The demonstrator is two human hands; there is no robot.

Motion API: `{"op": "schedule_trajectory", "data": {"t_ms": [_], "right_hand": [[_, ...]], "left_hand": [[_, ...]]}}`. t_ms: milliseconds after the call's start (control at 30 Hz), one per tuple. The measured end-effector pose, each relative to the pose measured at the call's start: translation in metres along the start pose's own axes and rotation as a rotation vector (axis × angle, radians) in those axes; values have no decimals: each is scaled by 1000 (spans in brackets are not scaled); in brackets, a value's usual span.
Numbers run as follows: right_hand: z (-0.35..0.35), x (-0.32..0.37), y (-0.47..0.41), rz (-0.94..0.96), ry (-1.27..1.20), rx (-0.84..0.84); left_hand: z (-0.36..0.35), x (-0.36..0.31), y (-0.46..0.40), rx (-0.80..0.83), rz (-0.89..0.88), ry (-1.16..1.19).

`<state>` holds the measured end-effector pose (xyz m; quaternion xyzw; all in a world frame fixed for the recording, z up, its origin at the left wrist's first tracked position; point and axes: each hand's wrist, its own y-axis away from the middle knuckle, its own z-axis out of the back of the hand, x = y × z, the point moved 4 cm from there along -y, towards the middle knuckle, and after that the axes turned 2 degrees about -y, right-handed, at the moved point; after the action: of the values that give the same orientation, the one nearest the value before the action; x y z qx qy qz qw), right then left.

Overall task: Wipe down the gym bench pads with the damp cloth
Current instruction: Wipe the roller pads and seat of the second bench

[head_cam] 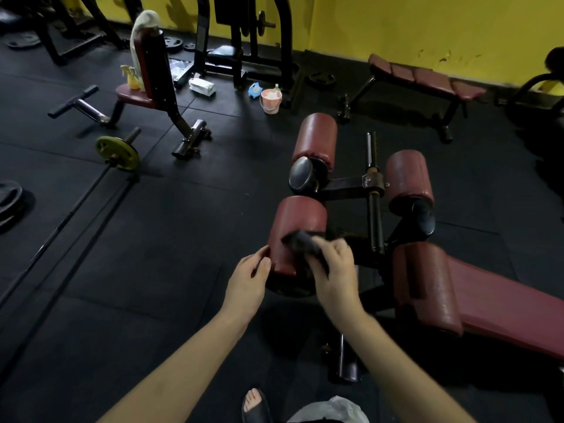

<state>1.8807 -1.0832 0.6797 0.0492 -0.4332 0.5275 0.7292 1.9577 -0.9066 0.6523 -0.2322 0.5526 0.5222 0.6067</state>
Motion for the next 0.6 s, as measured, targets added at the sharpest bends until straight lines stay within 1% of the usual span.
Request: {"op": "schedule_trajectory", "data": {"t_ms": [100,200,333,400,433,500,600], "right_hand": [[8,10,26,28,-3,40],[-3,7,-11,63,32,31],[-18,-21,-92,-113,15,-20],[-18,-32,-114,-186,-3,-14],[-17,-33,-115,-194,-4,-7],[-14,-26,-96,-144,20,-5],[-6,-7,-31,-28,28,-10]], "left_hand": [[-6,0,2,3,3,29],[-7,5,1,37,36,68],[-1,9,0,88,88,101],[1,8,0,83,96,97],[2,7,1,72,95,94],[2,8,2,63,92,87],[-1,12,2,58,98,108]]}}
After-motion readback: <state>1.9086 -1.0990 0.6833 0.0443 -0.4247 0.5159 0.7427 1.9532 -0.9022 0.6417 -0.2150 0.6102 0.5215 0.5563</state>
